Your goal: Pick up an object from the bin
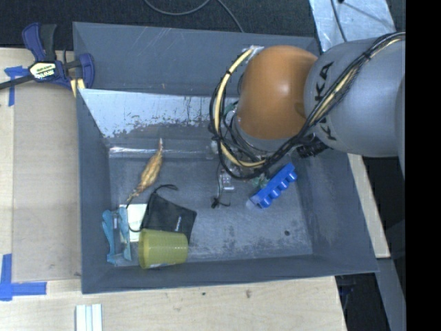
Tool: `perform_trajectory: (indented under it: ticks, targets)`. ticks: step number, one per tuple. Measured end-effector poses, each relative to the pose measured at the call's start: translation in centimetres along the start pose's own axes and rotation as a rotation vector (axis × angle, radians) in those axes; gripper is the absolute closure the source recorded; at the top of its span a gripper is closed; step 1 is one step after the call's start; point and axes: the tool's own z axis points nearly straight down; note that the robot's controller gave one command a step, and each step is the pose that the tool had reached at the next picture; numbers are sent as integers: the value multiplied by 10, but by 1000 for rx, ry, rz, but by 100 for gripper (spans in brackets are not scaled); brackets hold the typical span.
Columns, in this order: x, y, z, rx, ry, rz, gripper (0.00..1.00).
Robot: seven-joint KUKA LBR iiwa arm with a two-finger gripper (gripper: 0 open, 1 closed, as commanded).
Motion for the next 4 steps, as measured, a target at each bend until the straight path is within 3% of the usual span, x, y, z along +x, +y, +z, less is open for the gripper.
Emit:
perform_trajectory:
  ticks: [1,2,3,4]
  targets:
    - [6,-20,14,2,15,60,0]
    - [0,-58,-7,-1,0,58,0]
    - [-13,-84,-20,3,6,-64,0]
    - [3,-100,-28,-1,2,-183,0]
